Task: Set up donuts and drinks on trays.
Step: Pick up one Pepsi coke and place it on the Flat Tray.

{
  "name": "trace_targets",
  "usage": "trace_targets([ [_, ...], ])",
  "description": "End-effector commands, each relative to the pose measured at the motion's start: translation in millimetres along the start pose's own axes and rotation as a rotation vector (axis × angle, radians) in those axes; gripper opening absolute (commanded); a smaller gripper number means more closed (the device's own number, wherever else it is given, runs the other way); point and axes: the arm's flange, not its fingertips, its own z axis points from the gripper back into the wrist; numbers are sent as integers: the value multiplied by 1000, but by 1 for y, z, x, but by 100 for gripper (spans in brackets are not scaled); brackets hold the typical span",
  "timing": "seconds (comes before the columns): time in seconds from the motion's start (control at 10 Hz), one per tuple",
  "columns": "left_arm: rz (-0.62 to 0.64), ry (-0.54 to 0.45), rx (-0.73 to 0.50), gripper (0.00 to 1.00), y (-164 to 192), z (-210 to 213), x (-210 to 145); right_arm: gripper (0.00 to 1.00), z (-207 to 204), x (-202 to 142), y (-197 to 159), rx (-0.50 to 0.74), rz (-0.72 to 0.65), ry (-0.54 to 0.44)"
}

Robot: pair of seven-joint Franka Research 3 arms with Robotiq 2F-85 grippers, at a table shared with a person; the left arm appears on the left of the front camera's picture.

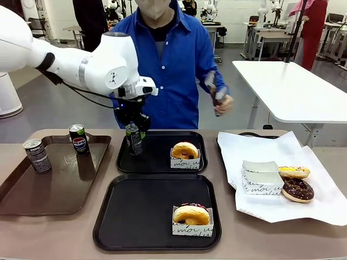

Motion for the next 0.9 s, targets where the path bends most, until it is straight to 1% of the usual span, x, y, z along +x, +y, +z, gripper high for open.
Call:
trace_targets([
  [0.0, -4, -9, -29, 57, 1, -16, -16, 100, -1, -1, -1, 14, 10, 1],
  [0.2, -24, 11, -23, 57, -2, -22, -18, 100, -1, -1, -1, 14, 10, 1],
  [0.3, -31, 11, -28, 100, -3, -19, -18, 100, -1, -1, -1, 14, 10, 1],
  [0.7, -31, 25, -37, 100, -3, -12, -19, 100, -1, -1, -1, 14, 10, 1],
  [0.8, -33, 34, -31, 98, -3, -10, -18, 100, -1, -1, -1, 14, 10, 1],
])
